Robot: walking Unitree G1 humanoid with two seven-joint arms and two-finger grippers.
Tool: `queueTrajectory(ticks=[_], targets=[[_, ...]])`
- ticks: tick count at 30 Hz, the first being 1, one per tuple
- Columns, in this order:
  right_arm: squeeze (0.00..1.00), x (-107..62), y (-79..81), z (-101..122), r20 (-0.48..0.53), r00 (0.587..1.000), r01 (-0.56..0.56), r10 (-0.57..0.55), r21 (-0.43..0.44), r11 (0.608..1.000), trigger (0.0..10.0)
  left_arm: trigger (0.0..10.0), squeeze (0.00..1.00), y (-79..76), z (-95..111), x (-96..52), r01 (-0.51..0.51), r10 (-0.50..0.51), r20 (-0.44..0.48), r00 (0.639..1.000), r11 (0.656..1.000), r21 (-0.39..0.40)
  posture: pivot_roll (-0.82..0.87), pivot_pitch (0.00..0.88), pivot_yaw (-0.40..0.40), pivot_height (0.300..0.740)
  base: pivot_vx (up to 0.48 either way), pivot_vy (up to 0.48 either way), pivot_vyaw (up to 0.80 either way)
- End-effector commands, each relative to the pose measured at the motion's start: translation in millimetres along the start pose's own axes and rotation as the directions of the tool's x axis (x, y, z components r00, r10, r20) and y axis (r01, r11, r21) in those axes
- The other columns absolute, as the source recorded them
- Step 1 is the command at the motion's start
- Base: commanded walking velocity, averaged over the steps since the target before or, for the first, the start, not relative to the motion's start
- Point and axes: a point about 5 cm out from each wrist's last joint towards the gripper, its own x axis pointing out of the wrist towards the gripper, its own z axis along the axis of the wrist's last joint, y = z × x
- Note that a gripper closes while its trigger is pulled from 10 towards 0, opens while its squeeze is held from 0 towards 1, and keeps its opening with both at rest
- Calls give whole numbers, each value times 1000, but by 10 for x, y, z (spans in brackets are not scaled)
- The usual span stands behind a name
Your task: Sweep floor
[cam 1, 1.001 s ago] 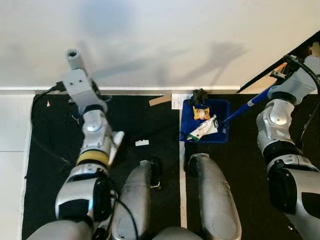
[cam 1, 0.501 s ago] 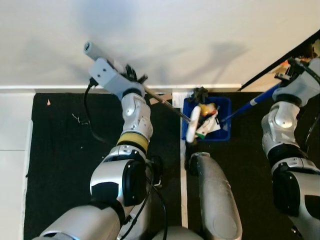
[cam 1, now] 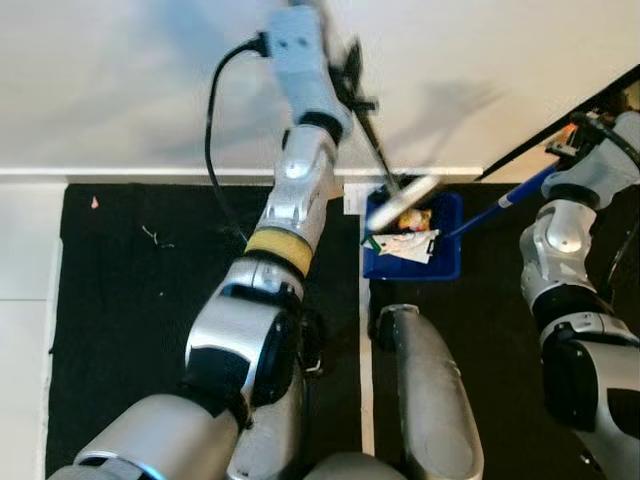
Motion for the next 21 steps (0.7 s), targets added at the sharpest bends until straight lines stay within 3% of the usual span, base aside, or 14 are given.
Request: queueTrajectory(ticks=[1, 2, 3, 4, 5, 8, 10, 14, 15, 16, 18, 19, 20, 21], targets=[[0, -211, -97, -304, -144, 990, -22, 11, -77, 997, 10000, 10000, 0, 233, 33, -246, 47, -46, -43, 998, 998, 31, 61, 495, -15, 731, 0, 0, 0], [0, -214, -94, -307, -145, 989, -23, 11, -76, 997, 10000, 10000, 0, 340, 94, -337, 41, -40, -31, 999, 997, 62, 61, 495, -15, 731, 0, 0, 0], [0, -213, -89, -307, -146, 989, -24, 12, -76, 997, 10000, 10000, 0, 487, 242, -400, -7, 4, 49, 999, 997, 78, 62, 491, -19, 731, 0, 0, 0], [0, -213, -89, -307, -146, 989, -24, 12, -76, 997, 10000, 10000, 0, 487, 242, -400, -7, 4, 49, 999, 997, 78, 62, 491, -19, 731, 0, 0, 0], [0, -208, -86, -304, -147, 989, -24, 13, -75, 997, 10000, 10000, 0, 635, 413, -444, -80, 70, 152, 986, 995, 57, 67, 491, -22, 731, 0, 0, 0], [0, -194, -67, -297, -150, 988, -30, 19, -71, 997, 10000, 10000, 0, 1023, 852, -602, -251, 241, 379, 894, 968, -24, 77, 489, -26, 731, 0, 0, 0], [0, -192, -61, -296, -151, 988, -32, 21, -70, 997, 10000, 10000, 0, 1085, 922, -641, -279, 262, 409, 874, 960, -17, 77, 488, -27, 731, 0, 0, 0], [0, -197, -37, -297, -153, 988, -38, 28, -65, 997, 10000, 10000, 0, 1211, 989, -734, -354, 340, 443, 830, 934, -54, 79, 480, -29, 731, 0, 0, 0], [0, -199, -21, -296, -153, 988, -43, 33, -63, 997, 10000, 10000, 0, 1289, 999, -788, -426, 407, 456, 791, 902, -66, 76, 478, -30, 731, 0, 0, 0], [0, -201, -8, -294, -152, 988, -46, 37, -61, 997, 10000, 10000, 0, 1359, 955, -847, -473, 448, 408, 796, 880, -42, 76, 475, -30, 731, 0, 0, 0], [0, -201, 4, -290, -150, 988, -52, 43, -60, 997, 10000, 10000, 0, 1454, 853, -949, -529, 475, 323, 819, 843, 101, 74, 473, -30, 731, 0, 0, 0], [0, -200, 4, -289, -149, 988, -53, 43, -60, 997, 10000, 10000, 0, 1513, 744, -1003, -541, 490, 250, 835, 813, 213, 73, 473, -30, 731, 0, 0, 0], [0, -200, 4, -289, -149, 988, -53, 43, -60, 997, 10000, 10000, 0, 1513, 744, -1003, -541, 490, 250, 835, 813, 213, 73, 473, -30, 731, 0, 0, 0], [0, -198, 3, -288, -148, 988, -54, 44, -60, 997, 10000, 10000, 0, 1572, 651, -1060, -553, 516, 198, 833, 778, 299, 68, 472, -29, 731, 0, 0, 0]])
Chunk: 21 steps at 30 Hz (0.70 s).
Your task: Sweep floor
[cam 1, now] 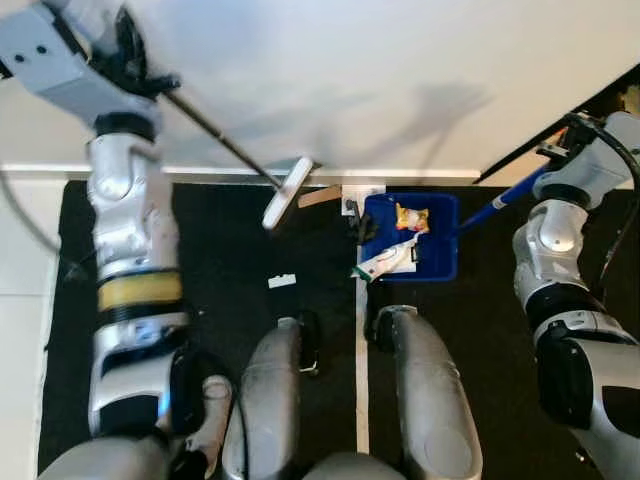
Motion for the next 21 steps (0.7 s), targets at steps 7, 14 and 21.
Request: queueTrajectory(ticks=[7, 14, 21], targets=[[0, -167, -130, -271, -125, 992, -33, 23, -81, 996, 10000, 10000, 0, 533, -339, -263, -234, 262, -35, 964, 908, 349, 60, 469, -32, 731, 0, 0, 0], [0, -171, -113, -274, -128, 991, -42, 32, -80, 996, 10000, 10000, 0, 419, -717, -432, -331, 362, -120, 924, 918, 219, 57, 482, -41, 731, 0, 0, 0], [0, -167, -66, -257, -121, 991, -59, 50, -73, 996, 10000, 10000, 0, 123, -1021, -488, -414, 392, -238, 889, 909, -47, 41, 493, -44, 731, 0, 0, 0]])
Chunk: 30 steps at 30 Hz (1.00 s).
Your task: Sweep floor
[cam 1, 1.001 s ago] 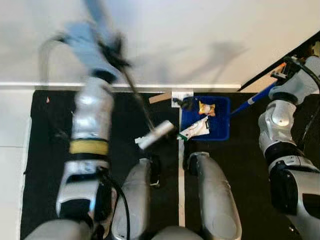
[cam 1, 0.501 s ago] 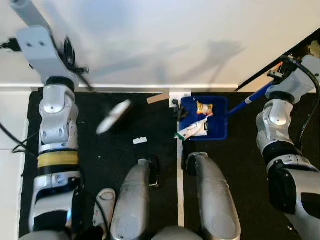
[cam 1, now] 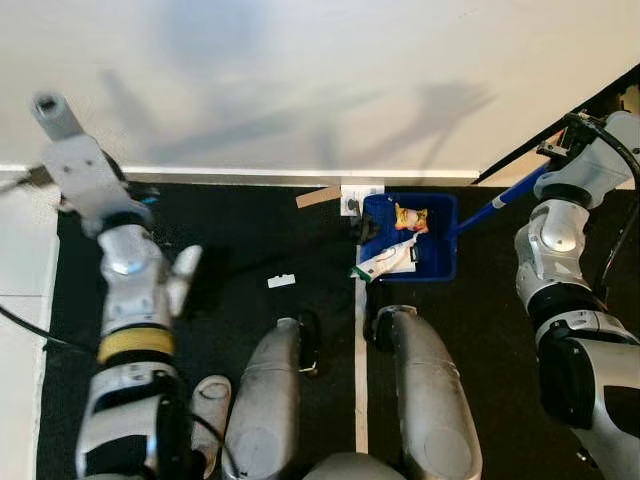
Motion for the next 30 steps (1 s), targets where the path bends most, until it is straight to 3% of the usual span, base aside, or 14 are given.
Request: queueTrajectory(ticks=[1, 5, 8, 9, 11, 13, 15, 16, 18, 23, 26, 27, 29, 30], targets=[[0, -178, -70, -265, -124, 992, -40, 31, -73, 997, 10000, 10000, 0, 28, -166, -80, -17, 15, -61, 998, 999, -43, 41, 493, -44, 731, 0, 0, 0], [0, -192, -42, -261, -115, 992, -58, 50, -67, 996, 10000, 10000, 0, -634, -344, -254, 32, -89, -164, 982, 946, -322, 23, 499, -37, 731, 0, 0, 0], [0, -193, -53, -258, -110, 993, -58, 50, -69, 996, 10000, 10000, 0, -940, -331, -338, 51, -137, -187, 973, 912, -407, 17, 499, -33, 731, 0, 0, 0], [0, -193, -53, -258, -110, 993, -58, 50, -69, 996, 10000, 10000, 0, -940, -331, -338, 51, -137, -187, 973, 912, -407, 17, 499, -33, 731, 0, 0, 0], [0, -190, -79, -257, -107, 993, -55, 47, -74, 996, 10000, 10000, 0, -1255, -258, -422, 63, -184, -197, 963, 864, -499, 16, 500, -32, 731, 0, 0, 0], [0, -190, -79, -257, -107, 993, -55, 47, -74, 996, 10000, 10000, 0, -1255, -258, -422, 63, -184, -197, 963, 864, -499, 16, 500, -32, 731, 0, 0, 0], [0, -190, -118, -256, -101, 994, -48, 39, -84, 995, 10000, 10000, 0, -1614, -96, -520, 86, -236, -179, 955, 799, -595, -8, 495, -23, 731, 0, 0, 0], [0, -190, -118, -256, -101, 994, -48, 39, -84, 995, 10000, 10000, 0, -1614, -96, -520, 86, -236, -179, 955, 799, -595, -8, 495, -23, 731, 0, 0, 0], [0, -195, -151, -256, -94, 995, -40, 31, -92, 995, 10000, 10000, 0, -1914, 109, -591, 114, -285, -147, 947, 727, -677, -18, 491, -23, 731, 0, 0, 0], [0, -204, -180, -260, -90, 996, -34, 26, -97, 995, 10000, 10000, 0, -2129, 363, -575, 177, -338, -82, 938, 667, -723, -20, 487, -18, 731, 0, 0, 0], [0, -208, -206, -276, -99, 995, -30, 20, -99, 995, 10000, 10000, 0, -2221, 471, -545, 351, -462, -13, 887, 692, -630, 9, 480, -10, 731, 0, 0, 0], [0, -208, -206, -276, -99, 995, -30, 20, -99, 995, 10000, 10000, 0, -2221, 471, -545, 351, -462, -13, 887, 692, -630, 9, 480, -10, 731, 0, 0, 0], [0, -234, -224, -314, -119, 993, -25, 13, -97, 995, 10000, 10000, 0, -2173, 474, -530, 515, -568, 36, 823, 717, -469, 35, 429, -4, 731, 0, 0, 0], [0, -234, -224, -314, -119, 993, -25, 13, -97, 995, 10000, 10000, 0, -2173, 474, -530, 515, -568, 36, 823, 717, -469, 35, 429, -4, 731, 0, 0, 0]])
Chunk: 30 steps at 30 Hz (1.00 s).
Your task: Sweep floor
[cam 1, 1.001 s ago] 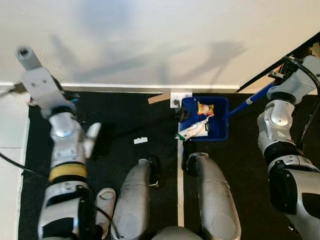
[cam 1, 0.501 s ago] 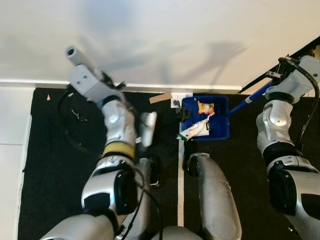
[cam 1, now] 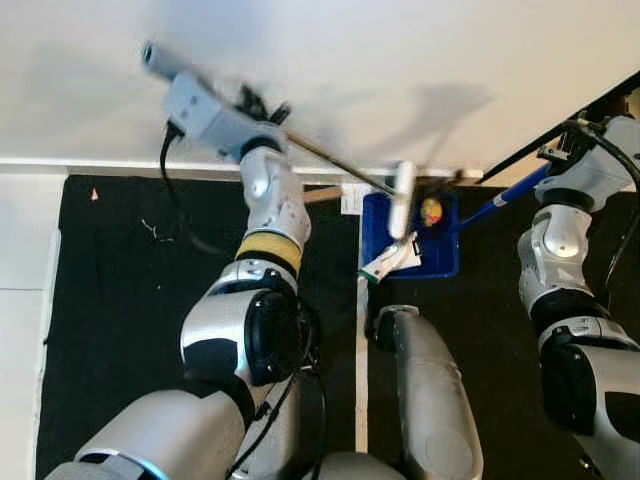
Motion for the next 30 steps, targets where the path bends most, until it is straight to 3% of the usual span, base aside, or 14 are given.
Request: queueTrajectory(ticks=[1, 2, 4, 5, 6, 7, 10, 13, 15, 16, 17, 21, 25, 30], targets=[[0, -213, -139, -306, -145, 989, -13, 2, -77, 997, 10000, 10000, 0, -234, -190, -151, 152, -146, -61, 987, 984, 97, 51, 413, -1, 731, 0, 0, 0], [0, -213, -139, -306, -145, 989, -13, 2, -77, 997, 10000, 10000, 0, -234, -190, -151, 152, -146, -61, 987, 984, 97, 51, 413, -1, 731, 0, 0, 0], [0, -253, -152, -365, -182, 983, -6, -8, -75, 997, 10000, 10000, 0, 95, -108, -296, 253, -233, -101, 967, 920, 300, 81, 361, 6, 731, 0, 0, 0], [0, -253, -152, -365, -182, 983, -6, -8, -75, 997, 10000, 10000, 0, 95, -108, -296, 253, -233, -101, 967, 920, 300, 81, 361, 6, 731, 0, 0, 0], [0, -283, -143, -403, -207, 978, -4, -10, -68, 998, 10000, 10000, 0, 399, 32, -470, 283, -249, -140, 958, 884, 371, 92, 322, 8, 731, 0, 0, 0], [0, -283, -143, -403, -207, 978, -4, -10, -68, 998, 10000, 10000, 0, 399, 32, -470, 283, -249, -140, 958, 884, 371, 92, 322, 8, 731, 0, 0, 0], [0, -310, -141, -448, -241, 970, 7, -22, -62, 998, 10000, 10000, 0, 683, 262, -595, 277, -224, -174, 959, 873, 403, 115, 280, -2, 731, 0, 0, 0], [0, -315, -146, -468, -263, 964, 25, -37, -50, 998, 10000, 10000, 0, 831, 419, -612, 249, -179, -201, 963, 874, 417, 120, 259, -12, 731, 0, 0, 0], [0, -306, -161, -484, -291, 955, 59, -59, -9, 998, 10000, 10000, 0, 980, 619, -583, 176, -120, -156, 980, 892, 417, 123, 232, -22, 731, 0, 0, 0], [0, -306, -161, -484, -291, 955, 59, -59, -9, 998, 10000, 10000, 0, 980, 619, -583, 176, -120, -156, 980, 892, 417, 123, 232, -22, 731, 0, 0, 0], [0, -282, -196, -500, -331, 940, 106, -77, 70, 992, 10000, 10000, 0, 1196, 764, -617, 131, -85, -125, 989, 890, 436, 128, 183, -28, 731, 0, 0, 0], [0, -263, -215, -509, -357, 930, 141, -87, 130, 981, 10000, 10000, 0, 1354, 819, -673, 83, -32, -120, 992, 892, 445, 120, 159, -30, 731, 0, 0, 0], [0, -225, -325, -538, -424, 895, 280, -137, 296, 913, 10000, 10000, 0, 1977, 745, -928, -189, 263, -93, 960, 859, 476, 113, 118, -27, 731, 0, 0, 0], [0, -274, -454, -601, -463, 868, 371, -177, 370, 852, 10000, 10000, 0, 2162, 520, -1113, -198, 327, -172, 929, 833, 517, 108, 75, -5, 731, 0, 0, 0]])
